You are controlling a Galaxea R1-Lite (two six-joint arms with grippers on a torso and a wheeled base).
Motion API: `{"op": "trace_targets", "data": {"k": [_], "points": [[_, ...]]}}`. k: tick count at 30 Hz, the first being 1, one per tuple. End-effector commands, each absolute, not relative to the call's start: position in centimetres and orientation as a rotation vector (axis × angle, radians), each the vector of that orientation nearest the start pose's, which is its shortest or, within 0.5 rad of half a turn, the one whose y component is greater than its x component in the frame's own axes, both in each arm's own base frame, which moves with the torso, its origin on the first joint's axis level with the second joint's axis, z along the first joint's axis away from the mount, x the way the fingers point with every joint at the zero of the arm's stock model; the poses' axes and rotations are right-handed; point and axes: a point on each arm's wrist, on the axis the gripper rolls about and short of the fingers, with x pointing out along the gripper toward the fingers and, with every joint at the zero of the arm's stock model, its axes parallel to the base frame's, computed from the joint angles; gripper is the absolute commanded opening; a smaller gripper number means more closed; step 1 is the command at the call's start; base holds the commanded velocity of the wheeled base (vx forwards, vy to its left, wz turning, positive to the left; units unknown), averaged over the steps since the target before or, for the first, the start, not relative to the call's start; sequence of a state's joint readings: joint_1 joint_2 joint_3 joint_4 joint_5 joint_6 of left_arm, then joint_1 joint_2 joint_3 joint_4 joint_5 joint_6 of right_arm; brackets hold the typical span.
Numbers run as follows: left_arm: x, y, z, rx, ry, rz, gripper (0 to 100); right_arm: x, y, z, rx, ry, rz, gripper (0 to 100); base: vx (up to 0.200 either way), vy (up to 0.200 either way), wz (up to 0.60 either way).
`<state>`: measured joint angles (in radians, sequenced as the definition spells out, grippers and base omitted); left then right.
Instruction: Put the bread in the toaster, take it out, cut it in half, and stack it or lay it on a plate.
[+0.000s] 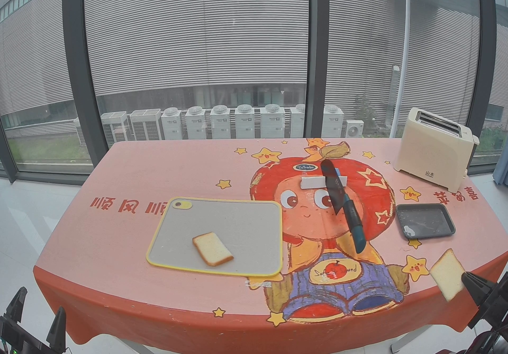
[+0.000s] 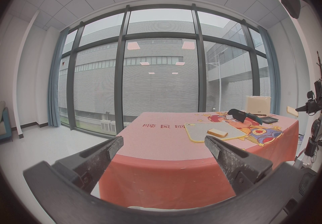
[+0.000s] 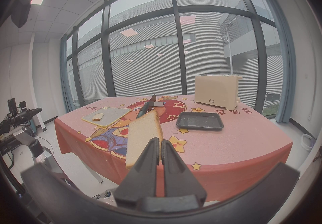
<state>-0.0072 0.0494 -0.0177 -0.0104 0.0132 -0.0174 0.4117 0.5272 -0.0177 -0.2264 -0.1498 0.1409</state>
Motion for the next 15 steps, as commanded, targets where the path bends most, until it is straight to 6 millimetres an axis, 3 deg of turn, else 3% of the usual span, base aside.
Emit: {"op": "trace_targets", "data": {"k": [1, 15], "points": [[-1.89, 0.04, 7.76, -0.016, 0.040, 0.008, 100, 2.80, 0.85, 10.40, 0.066, 0.293, 0.238, 0, 0.000, 0.000, 0.00], [-1.89, 0.05, 7.76, -0.016, 0.040, 0.006, 100, 2.99, 0.88, 10.90, 0.076, 0.284, 0.220, 0, 0.000, 0.000, 0.00]]}}
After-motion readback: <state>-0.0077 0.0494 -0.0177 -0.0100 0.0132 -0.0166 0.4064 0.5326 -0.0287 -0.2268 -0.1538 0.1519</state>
